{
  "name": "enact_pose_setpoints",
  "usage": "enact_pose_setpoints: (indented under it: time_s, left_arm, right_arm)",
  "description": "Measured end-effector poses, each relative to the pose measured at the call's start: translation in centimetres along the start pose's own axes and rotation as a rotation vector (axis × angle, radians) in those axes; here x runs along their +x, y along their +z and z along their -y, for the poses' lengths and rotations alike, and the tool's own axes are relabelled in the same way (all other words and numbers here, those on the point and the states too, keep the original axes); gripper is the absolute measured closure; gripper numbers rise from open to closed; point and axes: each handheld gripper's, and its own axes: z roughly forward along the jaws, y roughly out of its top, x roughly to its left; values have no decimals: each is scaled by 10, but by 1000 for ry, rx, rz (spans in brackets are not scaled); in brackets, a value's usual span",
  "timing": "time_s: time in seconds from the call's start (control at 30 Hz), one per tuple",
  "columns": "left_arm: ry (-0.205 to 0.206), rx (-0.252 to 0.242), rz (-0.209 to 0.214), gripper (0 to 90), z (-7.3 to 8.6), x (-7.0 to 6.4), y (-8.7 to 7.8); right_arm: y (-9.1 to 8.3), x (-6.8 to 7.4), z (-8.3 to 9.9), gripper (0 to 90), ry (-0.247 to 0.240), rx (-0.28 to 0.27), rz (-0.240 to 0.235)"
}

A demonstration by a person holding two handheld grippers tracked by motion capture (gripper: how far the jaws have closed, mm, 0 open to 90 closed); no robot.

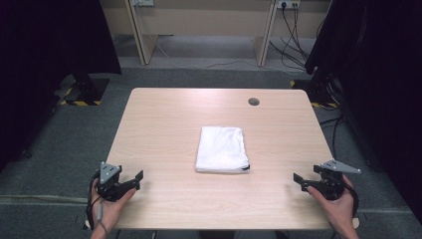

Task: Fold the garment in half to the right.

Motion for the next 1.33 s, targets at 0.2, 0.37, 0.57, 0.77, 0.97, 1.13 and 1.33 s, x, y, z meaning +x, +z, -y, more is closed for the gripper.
enact_pose_setpoints:
  time_s: [0.2, 0.37, 0.57, 0.77, 0.97, 1.13, 1.33]
  left_arm:
    - [5, -4, -3, 178, 0, 0, 0]
    - [7, -9, -6, 177, 1, -1, -1]
    - [10, -13, -9, 177, 1, -2, -2]
    - [11, -15, -13, 177, 1, -2, -2]
    - [16, -12, -16, 177, 1, -2, -2]
    - [16, -11, -18, 177, 1, -3, -2]
    - [16, -9, -19, 177, 1, -2, -1]
  right_arm:
    - [7, -1, 4, 73, 6, 38, 7]
    - [8, -2, 4, 79, 18, 53, 11]
    - [7, -4, 4, 78, 38, 53, 15]
    - [7, -4, 5, 78, 35, 57, 15]
    - [7, -4, 5, 78, 38, 57, 13]
    - [6, -5, 5, 77, 42, 55, 11]
    - [6, -5, 5, 76, 46, 51, 7]
